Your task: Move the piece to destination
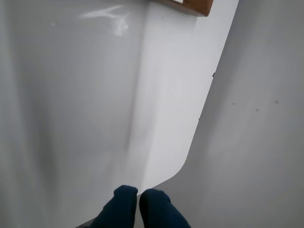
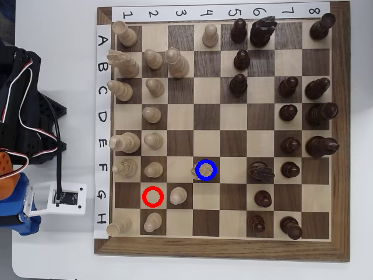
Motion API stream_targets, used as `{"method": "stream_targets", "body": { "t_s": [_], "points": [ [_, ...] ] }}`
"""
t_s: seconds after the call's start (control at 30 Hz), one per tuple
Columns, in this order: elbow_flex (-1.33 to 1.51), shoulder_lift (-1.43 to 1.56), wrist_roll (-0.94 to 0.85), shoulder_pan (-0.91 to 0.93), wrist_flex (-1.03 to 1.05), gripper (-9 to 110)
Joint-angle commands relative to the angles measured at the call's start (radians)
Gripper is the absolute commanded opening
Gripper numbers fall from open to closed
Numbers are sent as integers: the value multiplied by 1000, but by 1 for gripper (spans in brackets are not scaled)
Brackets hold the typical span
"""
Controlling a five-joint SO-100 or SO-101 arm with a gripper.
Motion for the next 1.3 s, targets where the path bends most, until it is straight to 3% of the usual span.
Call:
{"method": "stream_targets", "body": {
  "t_s": [0.0,1.27],
  "points": [
    [-3,58,23,18,-5,0],
    [-3,58,86,12,-2,0]
  ]
}}
